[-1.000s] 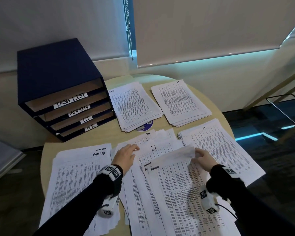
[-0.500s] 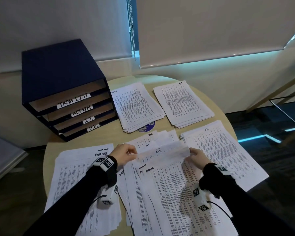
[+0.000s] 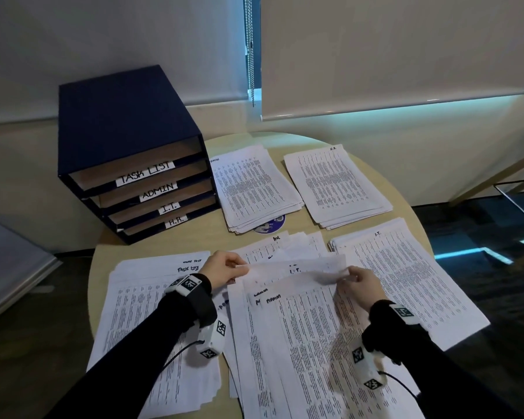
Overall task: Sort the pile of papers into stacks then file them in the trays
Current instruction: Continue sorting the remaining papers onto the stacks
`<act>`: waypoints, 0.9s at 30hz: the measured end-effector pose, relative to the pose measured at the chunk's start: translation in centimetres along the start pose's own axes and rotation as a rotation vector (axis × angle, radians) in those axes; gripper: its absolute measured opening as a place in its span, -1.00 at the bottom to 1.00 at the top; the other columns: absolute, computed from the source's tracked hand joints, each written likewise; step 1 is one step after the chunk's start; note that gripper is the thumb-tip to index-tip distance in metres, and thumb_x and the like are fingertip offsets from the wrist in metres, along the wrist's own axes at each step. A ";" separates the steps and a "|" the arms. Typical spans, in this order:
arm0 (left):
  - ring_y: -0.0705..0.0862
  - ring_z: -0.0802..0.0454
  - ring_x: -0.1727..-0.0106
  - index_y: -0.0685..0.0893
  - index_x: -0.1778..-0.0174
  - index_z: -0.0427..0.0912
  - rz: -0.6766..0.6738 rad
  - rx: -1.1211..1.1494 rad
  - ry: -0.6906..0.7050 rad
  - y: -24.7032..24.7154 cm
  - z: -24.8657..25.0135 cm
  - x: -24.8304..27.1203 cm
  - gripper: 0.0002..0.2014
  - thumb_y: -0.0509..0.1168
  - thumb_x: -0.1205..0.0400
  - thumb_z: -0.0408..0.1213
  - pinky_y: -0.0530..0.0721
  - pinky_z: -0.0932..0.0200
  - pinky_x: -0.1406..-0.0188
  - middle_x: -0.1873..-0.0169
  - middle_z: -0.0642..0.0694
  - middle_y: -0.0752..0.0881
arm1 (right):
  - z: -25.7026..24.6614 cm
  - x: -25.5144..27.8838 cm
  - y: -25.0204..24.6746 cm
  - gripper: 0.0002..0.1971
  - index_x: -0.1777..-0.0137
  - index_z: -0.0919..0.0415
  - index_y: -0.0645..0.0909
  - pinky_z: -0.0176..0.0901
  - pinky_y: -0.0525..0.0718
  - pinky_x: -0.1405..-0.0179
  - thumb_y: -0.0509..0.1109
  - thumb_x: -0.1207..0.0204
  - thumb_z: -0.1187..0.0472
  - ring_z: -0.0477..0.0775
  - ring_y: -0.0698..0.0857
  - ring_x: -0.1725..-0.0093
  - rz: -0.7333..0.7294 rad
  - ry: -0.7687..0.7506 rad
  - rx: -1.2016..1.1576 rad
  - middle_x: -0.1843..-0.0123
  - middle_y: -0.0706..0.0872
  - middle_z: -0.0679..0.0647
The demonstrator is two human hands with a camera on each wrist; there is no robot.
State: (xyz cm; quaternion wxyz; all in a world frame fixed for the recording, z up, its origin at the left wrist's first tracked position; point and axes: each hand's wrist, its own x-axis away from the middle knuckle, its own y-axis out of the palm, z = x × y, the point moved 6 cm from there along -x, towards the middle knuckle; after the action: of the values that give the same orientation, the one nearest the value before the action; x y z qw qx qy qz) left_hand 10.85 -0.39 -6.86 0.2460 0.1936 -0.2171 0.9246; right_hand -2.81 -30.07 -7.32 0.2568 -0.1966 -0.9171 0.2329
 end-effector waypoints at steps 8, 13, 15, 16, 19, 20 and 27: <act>0.70 -0.15 0.16 0.76 0.12 -0.32 0.066 0.117 -0.037 -0.2 -1.1 -0.9 -0.93 0.36 -0.60 -0.48 0.72 0.02 0.15 0.18 -0.30 0.71 | 1.5 0.7 -2.5 -0.82 0.32 0.27 0.71 -0.12 0.67 0.24 0.40 -0.42 0.51 0.12 0.72 0.39 -0.016 0.006 -0.045 0.44 0.77 0.16; 0.65 -0.14 0.18 0.74 0.11 -0.32 0.059 0.146 -0.019 -0.1 -0.9 -0.7 -0.87 0.33 -0.57 -0.58 0.71 -0.06 0.08 0.24 -0.23 0.60 | 2.1 1.1 -2.2 -0.88 0.28 0.30 0.76 -0.22 0.48 0.43 0.43 -0.44 0.41 0.04 0.53 0.46 -0.014 -0.011 -0.043 0.47 0.73 0.09; 0.64 -0.10 0.23 0.73 0.11 -0.27 0.046 0.116 -0.023 -0.2 -0.9 -0.6 -0.83 0.32 -0.57 -0.61 0.69 -0.02 0.12 0.27 -0.19 0.59 | 2.4 1.2 -2.1 -0.87 0.34 0.33 0.74 -0.19 0.44 0.42 0.44 -0.42 0.41 0.03 0.51 0.45 -0.017 -0.008 -0.048 0.49 0.69 0.14; 0.64 -0.10 0.24 0.73 0.11 -0.25 0.032 0.101 -0.022 -0.2 -0.9 -0.5 -0.81 0.31 -0.57 -0.61 0.69 -0.03 0.11 0.27 -0.20 0.61 | 2.5 1.2 -2.1 -0.87 0.36 0.34 0.73 -0.16 0.46 0.41 0.45 -0.40 0.42 0.04 0.52 0.44 -0.018 -0.008 -0.050 0.49 0.68 0.19; 0.66 -0.10 0.25 0.72 0.05 -0.21 -0.043 0.009 -0.012 0.1 -0.4 -0.4 -0.81 0.27 -0.62 -0.55 0.69 0.06 0.15 0.24 -0.23 0.68 | 2.2 1.4 -2.1 -0.89 0.37 0.34 0.72 -0.10 0.52 0.33 0.46 -0.37 0.42 0.06 0.57 0.40 -0.018 -0.022 -0.059 0.42 0.72 0.31; 0.64 -0.06 0.29 0.71 0.03 -0.22 -0.063 -0.039 -0.006 0.3 -0.2 -0.2 -0.81 0.24 -0.64 -0.54 0.69 0.17 0.26 0.25 -0.20 0.67 | 2.1 1.5 -2.0 -0.90 0.36 0.35 0.72 -0.08 0.54 0.31 0.45 -0.37 0.42 0.06 0.58 0.38 -0.026 -0.028 -0.066 0.39 0.73 0.32; 0.60 -0.11 0.12 0.75 0.01 -0.30 -0.138 0.228 -0.182 1.6 -0.3 1.4 -0.76 0.21 -0.69 -0.24 0.54 0.10 0.18 0.12 -0.19 0.70 | 1.6 1.0 -1.0 -0.92 0.15 0.32 0.74 -0.20 0.58 0.23 0.43 -0.45 0.43 0.09 0.66 0.08 -0.017 -0.045 -0.056 0.00 0.69 0.05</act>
State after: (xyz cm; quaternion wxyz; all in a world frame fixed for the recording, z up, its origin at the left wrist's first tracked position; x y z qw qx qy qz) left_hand 8.75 -0.98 -6.93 0.2648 0.3177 -0.1184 0.9027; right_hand -4.76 -30.96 -7.64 0.2326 -0.1906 -0.9305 0.2090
